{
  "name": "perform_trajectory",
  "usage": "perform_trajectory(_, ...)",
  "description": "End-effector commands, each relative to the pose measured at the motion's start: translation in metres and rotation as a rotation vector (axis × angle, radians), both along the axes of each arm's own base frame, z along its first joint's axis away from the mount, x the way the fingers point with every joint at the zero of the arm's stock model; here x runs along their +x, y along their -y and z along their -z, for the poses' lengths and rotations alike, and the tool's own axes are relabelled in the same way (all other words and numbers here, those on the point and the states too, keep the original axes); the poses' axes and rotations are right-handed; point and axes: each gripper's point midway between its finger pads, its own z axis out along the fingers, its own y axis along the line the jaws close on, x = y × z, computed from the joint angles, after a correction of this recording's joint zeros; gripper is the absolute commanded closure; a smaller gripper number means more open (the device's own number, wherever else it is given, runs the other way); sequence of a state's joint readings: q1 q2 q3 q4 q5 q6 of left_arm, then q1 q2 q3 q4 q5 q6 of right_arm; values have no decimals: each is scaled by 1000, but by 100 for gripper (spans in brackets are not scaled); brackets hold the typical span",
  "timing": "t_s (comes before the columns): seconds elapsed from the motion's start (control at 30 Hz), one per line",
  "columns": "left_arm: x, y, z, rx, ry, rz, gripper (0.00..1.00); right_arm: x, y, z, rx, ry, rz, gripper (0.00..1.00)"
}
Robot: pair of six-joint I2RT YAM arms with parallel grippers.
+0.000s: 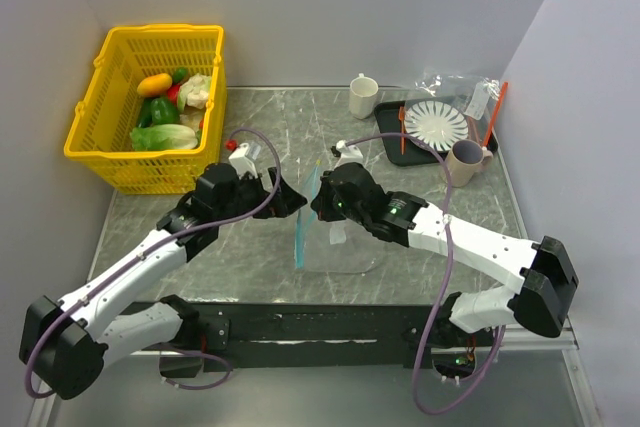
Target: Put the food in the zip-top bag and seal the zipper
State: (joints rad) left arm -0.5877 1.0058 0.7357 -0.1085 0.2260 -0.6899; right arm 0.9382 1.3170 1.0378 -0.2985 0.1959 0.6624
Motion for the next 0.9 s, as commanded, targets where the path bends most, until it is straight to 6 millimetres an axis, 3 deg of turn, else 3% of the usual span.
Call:
perform_trajectory(0.0,5,16,-21,-78,44,50,6,-3,-3,-29,68,64,-31,100)
perform_trajectory(0.1,9,17,-9,-53,23,45,27,-7,-3,-36,75,74,-51,100)
perform_trajectory(0.13,13,19,-11,-60,38,43,41,-7,-2,-39,76,79,-53,100)
perform_trajectory(0.2,18,18,-8,-62,54,24,55,-9,1,-45,74,86,-55,100)
perform_trajectory(0.23,19,17,-7,-62,58,17,73,-9,2,-47,76,89,-55,100)
perform_trajectory(0.27,20,16,-7,-60,66,11,84,-9,3,-49,71,91,-58,100)
perform_trajectory(0.33,24,11,-13,-57,92,-22,99,-10,6,-52,66,93,-57,100)
perform_trajectory(0.4,29,5,-18,-39,116,-61,99,-11,10,-56,50,99,-54,100)
perform_trajectory(0.47,30,-3,-36,-36,167,-87,99,-9,18,-60,8,107,-32,96)
perform_trajectory(0.57,30,-18,-54,-5,218,-145,99,-4,28,-67,-57,114,-6,82)
perform_trajectory(0.6,29,-21,-57,5,227,-156,99,-2,29,-69,-70,121,-4,70)
perform_trajectory(0.63,28,-29,-64,10,246,-184,99,-2,28,-73,-73,125,-14,40)
perform_trajectory(0.67,27,-31,-74,4,269,-186,99,-3,26,-82,-67,137,-27,26)
perform_trajectory(0.7,25,-32,-79,-3,279,-187,99,-4,23,-85,-62,133,-45,19)
perform_trajectory(0.73,21,-35,-88,-17,299,-188,99,-5,19,-89,-57,131,-62,15)
perform_trajectory(0.87,16,-38,-110,-51,331,-193,99,-4,3,-111,-31,143,-117,14)
